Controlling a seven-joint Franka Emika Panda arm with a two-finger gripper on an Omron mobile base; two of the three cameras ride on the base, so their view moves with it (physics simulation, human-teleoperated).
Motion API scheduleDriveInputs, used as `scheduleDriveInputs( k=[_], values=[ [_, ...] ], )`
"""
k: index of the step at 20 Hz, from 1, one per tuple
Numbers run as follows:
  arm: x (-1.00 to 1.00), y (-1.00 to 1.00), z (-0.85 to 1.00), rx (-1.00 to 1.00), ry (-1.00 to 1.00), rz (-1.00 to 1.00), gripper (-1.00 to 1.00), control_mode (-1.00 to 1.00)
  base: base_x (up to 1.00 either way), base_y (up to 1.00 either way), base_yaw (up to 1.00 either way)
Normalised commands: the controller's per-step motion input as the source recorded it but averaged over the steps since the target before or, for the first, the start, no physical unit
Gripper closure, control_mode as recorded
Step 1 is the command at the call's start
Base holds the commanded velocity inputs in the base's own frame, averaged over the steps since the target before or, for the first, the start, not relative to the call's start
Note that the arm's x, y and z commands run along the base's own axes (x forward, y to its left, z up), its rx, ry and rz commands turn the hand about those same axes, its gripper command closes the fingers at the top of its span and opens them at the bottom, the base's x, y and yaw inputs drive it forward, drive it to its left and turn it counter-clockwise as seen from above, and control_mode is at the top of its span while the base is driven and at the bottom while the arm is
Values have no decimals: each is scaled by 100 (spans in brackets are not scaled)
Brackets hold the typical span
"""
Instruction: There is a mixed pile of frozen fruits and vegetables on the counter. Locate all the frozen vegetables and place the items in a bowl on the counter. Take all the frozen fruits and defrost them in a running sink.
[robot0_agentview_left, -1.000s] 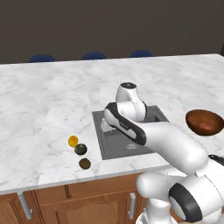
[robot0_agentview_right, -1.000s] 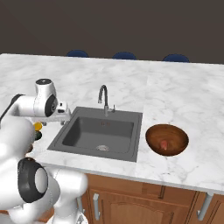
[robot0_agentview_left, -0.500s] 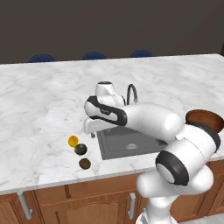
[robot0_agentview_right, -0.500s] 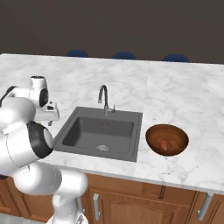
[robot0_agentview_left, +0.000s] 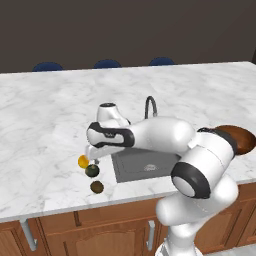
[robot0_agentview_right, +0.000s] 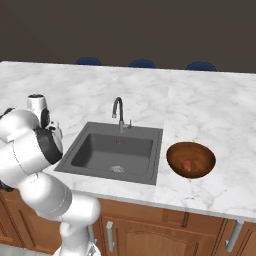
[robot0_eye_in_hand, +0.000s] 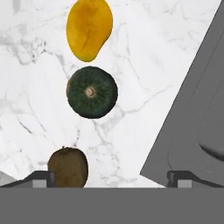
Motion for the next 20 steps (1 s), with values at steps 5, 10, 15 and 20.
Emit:
scheduleDriveInputs(
  k=[5, 10, 15, 20],
  values=[
    [16, 22, -10, -6, -2, 0, -100, -100, 0, 0, 0],
    [8, 27, -18, -2, -3, -1, -100, -100, 0, 0, 0],
    [2, 29, -24, 0, -4, -2, -100, -100, 0, 0, 0],
    [15, 1, -28, 0, -5, 1, -100, -100, 0, 0, 0]
  ],
)
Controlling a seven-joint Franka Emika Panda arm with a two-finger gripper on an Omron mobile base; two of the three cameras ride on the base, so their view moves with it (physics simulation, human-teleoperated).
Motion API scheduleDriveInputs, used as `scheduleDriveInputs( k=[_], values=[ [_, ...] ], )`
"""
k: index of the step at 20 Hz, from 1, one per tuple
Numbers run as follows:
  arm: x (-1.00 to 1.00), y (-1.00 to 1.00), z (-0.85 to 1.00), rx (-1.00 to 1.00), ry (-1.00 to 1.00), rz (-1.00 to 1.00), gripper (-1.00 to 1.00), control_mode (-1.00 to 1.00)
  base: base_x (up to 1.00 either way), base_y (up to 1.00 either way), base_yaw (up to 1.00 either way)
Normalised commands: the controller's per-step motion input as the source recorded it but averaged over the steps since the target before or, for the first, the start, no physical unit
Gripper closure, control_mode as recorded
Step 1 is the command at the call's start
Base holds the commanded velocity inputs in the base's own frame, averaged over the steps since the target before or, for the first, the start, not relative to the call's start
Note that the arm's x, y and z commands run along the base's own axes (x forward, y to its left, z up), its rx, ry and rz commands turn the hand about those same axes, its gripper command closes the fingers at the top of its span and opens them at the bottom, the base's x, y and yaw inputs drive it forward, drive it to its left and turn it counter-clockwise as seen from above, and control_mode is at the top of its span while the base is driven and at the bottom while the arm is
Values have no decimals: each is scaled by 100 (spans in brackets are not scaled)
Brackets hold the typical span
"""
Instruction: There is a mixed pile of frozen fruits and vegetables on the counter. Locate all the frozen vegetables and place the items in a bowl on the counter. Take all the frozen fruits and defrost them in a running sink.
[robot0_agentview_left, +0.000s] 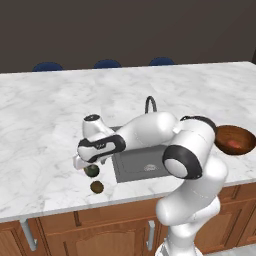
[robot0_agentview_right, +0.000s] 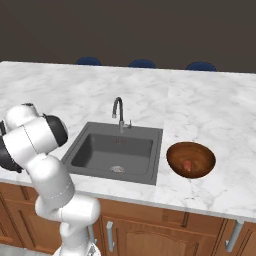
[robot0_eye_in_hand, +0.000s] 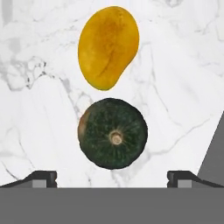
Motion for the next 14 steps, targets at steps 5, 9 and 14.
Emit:
scheduleDriveInputs(
  k=[5, 9, 14],
  values=[
    [29, 0, -23, 0, 0, 3, -100, -100, 0, 0, 0],
    [18, 4, -21, 0, 0, 1, -100, -100, 0, 0, 0],
    [12, 23, -24, 0, 0, 0, -100, -100, 0, 0, 0]
  ],
)
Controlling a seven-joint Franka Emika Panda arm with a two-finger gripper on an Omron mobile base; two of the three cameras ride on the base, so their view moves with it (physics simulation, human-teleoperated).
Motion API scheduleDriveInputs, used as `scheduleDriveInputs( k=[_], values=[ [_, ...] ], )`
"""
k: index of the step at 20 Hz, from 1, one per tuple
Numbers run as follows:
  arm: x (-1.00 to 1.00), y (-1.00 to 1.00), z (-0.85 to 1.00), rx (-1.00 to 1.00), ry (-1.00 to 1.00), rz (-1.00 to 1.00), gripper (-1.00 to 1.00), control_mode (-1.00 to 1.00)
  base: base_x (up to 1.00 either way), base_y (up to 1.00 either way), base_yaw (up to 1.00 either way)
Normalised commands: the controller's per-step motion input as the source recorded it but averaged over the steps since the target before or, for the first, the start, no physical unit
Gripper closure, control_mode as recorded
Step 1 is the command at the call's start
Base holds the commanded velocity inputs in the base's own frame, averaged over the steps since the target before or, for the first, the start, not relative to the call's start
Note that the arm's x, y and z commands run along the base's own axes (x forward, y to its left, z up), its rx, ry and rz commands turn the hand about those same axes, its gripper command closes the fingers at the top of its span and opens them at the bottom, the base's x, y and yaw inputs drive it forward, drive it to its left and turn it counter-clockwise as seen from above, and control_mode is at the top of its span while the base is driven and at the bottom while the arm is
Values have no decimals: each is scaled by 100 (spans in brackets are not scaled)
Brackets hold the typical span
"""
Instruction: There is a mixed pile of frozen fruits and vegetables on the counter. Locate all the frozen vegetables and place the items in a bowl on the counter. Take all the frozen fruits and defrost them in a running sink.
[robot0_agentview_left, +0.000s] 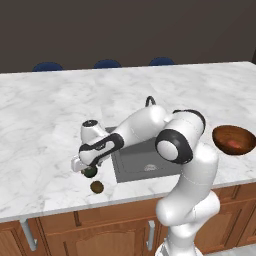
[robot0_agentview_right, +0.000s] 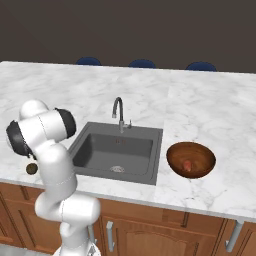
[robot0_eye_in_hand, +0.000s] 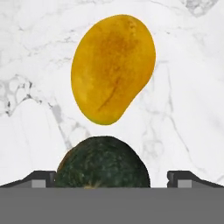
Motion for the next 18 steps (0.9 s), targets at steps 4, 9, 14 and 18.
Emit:
scheduleDriveInputs(
  k=[4, 9, 14, 18],
  values=[
    [2, 5, -24, 0, 0, 0, -100, -100, 0, 0, 0],
    [-1, 2, -19, 0, 0, -2, 100, -100, 0, 0, 0],
    [0, 8, -18, 1, 2, -7, 100, -100, 0, 0, 0],
    [0, 8, -12, 0, 6, -7, 100, -100, 0, 0, 0]
  ],
)
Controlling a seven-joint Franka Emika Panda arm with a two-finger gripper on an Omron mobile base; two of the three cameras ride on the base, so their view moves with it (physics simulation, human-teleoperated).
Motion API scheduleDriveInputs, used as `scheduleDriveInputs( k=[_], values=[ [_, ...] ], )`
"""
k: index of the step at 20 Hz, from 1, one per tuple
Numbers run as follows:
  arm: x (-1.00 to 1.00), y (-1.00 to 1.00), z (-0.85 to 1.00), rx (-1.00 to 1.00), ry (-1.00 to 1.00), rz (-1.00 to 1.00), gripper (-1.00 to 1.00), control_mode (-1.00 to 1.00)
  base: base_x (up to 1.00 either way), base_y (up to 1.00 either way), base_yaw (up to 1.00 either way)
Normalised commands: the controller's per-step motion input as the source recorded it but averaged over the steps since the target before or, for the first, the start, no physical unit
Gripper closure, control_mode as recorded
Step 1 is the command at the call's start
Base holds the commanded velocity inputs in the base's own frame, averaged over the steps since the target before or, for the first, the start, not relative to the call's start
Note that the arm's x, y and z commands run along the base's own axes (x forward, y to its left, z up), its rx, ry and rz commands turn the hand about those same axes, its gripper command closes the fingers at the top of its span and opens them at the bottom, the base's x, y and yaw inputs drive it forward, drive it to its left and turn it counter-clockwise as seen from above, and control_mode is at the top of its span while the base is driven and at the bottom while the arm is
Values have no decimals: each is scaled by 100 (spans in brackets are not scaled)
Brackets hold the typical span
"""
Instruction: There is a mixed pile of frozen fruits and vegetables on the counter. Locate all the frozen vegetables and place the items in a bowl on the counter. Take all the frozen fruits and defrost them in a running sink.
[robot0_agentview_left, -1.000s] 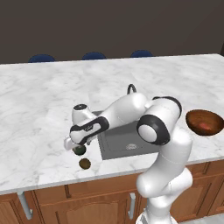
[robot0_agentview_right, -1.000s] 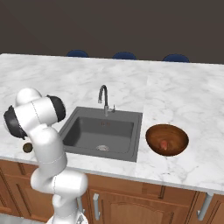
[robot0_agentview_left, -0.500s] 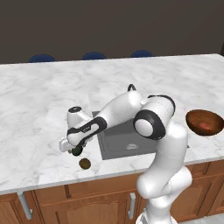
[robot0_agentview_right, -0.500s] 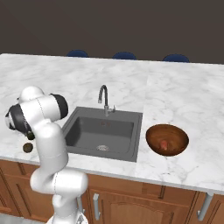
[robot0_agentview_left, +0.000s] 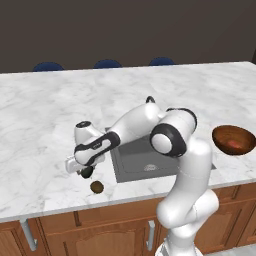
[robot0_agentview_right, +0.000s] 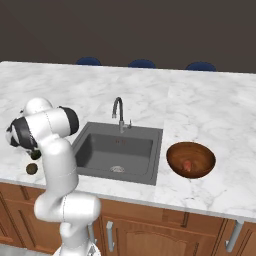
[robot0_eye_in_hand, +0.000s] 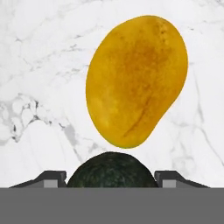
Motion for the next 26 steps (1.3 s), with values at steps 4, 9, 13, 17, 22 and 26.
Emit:
scheduleDriveInputs(
  k=[4, 9, 13, 17, 22, 26],
  values=[
    [-7, -8, 6, 0, 10, -8, 100, -100, 0, 0, 0],
    [-15, -50, 44, 1, 0, -16, 100, -100, 0, 0, 0],
    [-18, -47, 55, -1, -10, -12, 100, -100, 0, 0, 0],
    [-18, -51, 49, -5, -11, 0, 100, -100, 0, 0, 0],
    [-19, -53, 42, -4, -13, 0, 100, -100, 0, 0, 0],
    [-11, -63, 27, -1, -2, -9, 100, -100, 0, 0, 0]
  ],
)
